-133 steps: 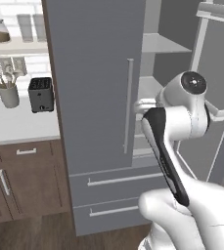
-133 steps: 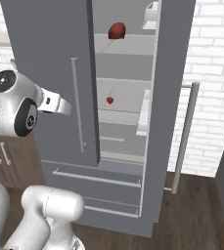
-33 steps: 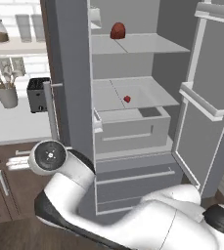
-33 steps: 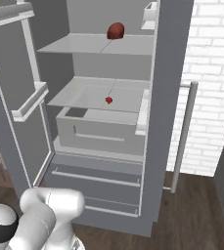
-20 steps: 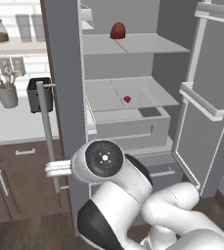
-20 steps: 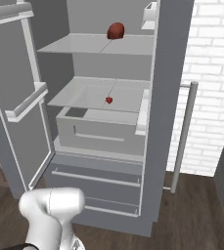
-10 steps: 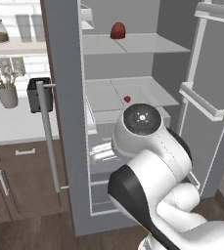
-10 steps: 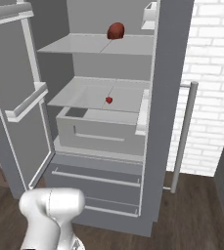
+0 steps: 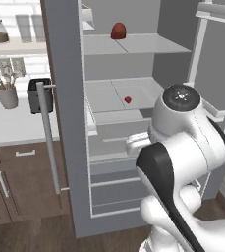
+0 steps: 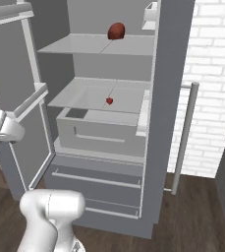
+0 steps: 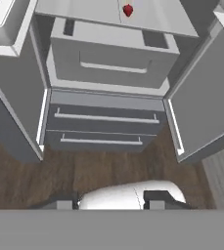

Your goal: Take the strawberry from the fridge and place it on top of the pancake, located on the dining counter.

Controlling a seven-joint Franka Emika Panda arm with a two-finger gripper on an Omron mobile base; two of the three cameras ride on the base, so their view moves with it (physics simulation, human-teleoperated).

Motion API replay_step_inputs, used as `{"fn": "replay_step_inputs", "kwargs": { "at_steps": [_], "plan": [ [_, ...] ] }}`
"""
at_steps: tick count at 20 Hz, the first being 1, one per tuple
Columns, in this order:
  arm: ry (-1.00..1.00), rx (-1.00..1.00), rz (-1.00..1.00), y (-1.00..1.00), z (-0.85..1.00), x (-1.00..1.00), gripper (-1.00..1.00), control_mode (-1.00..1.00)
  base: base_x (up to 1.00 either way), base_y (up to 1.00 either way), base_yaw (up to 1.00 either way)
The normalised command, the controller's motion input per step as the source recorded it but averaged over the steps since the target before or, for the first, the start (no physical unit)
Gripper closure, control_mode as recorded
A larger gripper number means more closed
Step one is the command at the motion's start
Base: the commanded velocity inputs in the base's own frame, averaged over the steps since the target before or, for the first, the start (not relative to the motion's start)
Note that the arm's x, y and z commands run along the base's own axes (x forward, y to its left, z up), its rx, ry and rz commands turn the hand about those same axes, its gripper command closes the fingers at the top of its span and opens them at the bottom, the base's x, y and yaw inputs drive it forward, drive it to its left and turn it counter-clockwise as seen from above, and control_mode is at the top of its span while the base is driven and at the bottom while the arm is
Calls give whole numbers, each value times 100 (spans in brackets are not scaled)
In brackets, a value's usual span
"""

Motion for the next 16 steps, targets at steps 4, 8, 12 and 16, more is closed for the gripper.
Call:
{"fn": "replay_step_inputs", "kwargs": {
  "at_steps": [4,8,12,16],
  "plan": [
    [-38,1,0,-59,0,-6,-100,-100,0,0,0],
    [-12,10,2,-32,21,0,-100,-100,0,0,0],
    [0,12,8,-24,42,0,-100,-100,0,0,0],
    [-3,2,7,-15,16,0,-100,-100,0,0,0]
  ]
}}
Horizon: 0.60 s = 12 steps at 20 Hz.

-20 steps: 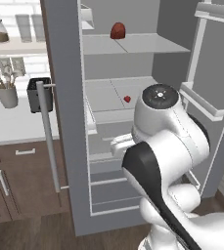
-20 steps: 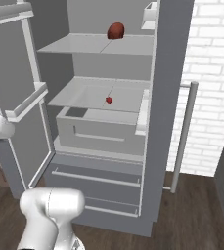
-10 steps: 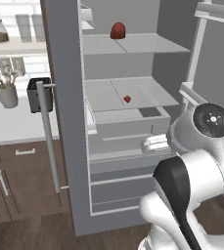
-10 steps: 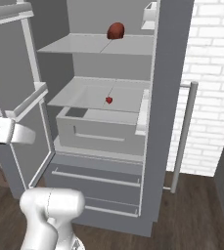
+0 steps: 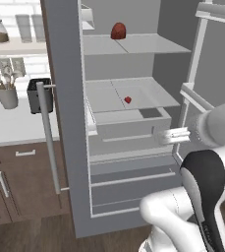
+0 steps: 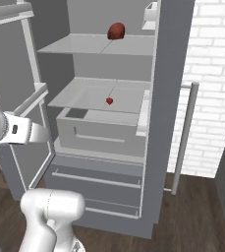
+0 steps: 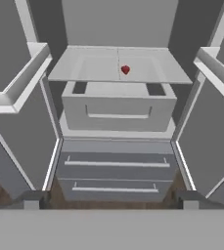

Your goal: Take the strawberry from the fridge and place it on top of the pancake, located on the dining counter.

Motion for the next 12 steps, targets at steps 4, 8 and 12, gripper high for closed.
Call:
{"fn": "replay_step_inputs", "kwargs": {
  "at_steps": [4,8,12],
  "plan": [
    [-27,1,0,-7,-1,0,-100,-100,0,0,0],
    [-18,7,0,-25,0,0,-100,-100,0,0,0],
    [-1,13,0,-14,-8,0,-100,-100,0,0,0]
  ]
}}
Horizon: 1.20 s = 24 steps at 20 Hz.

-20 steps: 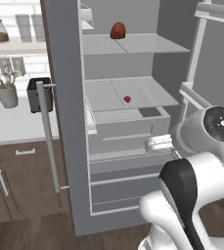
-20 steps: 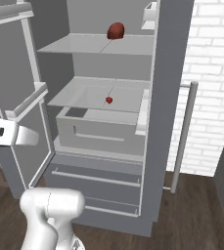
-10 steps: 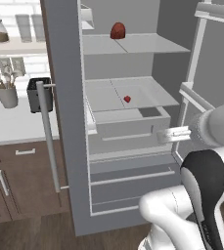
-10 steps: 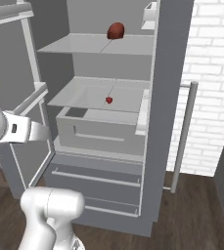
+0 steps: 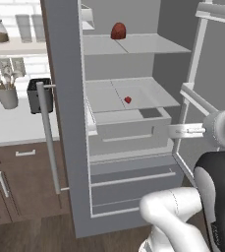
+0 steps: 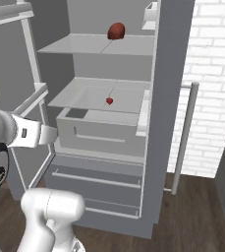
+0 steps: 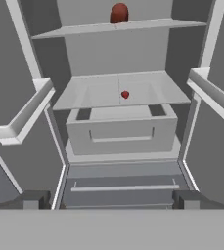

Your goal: Take the strawberry from the fridge and place it on top of the pancake, located on the dining counter.

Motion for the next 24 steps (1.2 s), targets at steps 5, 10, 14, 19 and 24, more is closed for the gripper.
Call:
{"fn": "replay_step_inputs", "kwargs": {
  "at_steps": [5,10,14,19,24],
  "plan": [
    [-2,1,0,0,-20,11,-100,-100,0,0,0],
    [0,0,0,0,-11,9,-100,100,3,0,0],
    [0,0,0,0,0,0,-100,100,29,0,0],
    [0,0,0,0,0,0,-100,100,63,-2,0],
    [0,0,0,0,0,0,-100,100,65,-12,0]
  ]
}}
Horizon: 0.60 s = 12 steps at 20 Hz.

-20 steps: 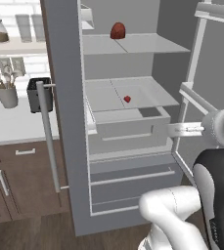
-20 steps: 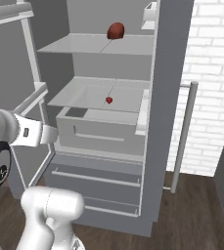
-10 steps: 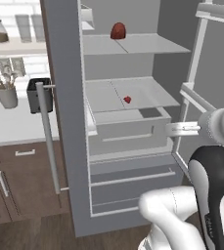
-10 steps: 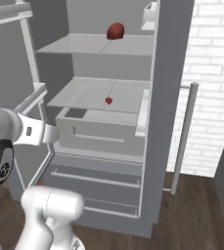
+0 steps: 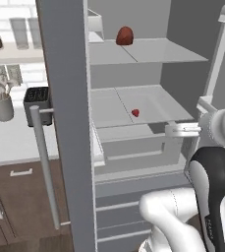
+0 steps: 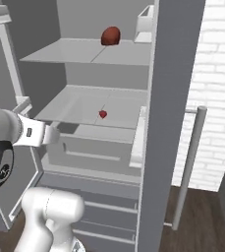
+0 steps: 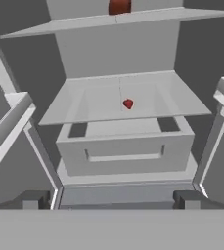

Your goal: Take the strawberry from the fridge and place it on top of the pancake, located on the dining counter.

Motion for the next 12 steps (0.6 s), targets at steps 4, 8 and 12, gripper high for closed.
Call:
{"fn": "replay_step_inputs", "kwargs": {
  "at_steps": [4,8,12],
  "plan": [
    [0,0,0,0,0,0,-100,100,72,-18,0],
    [0,0,0,0,0,0,-100,100,66,-20,0],
    [0,0,0,-4,-1,9,-100,-100,37,-12,0]
  ]
}}
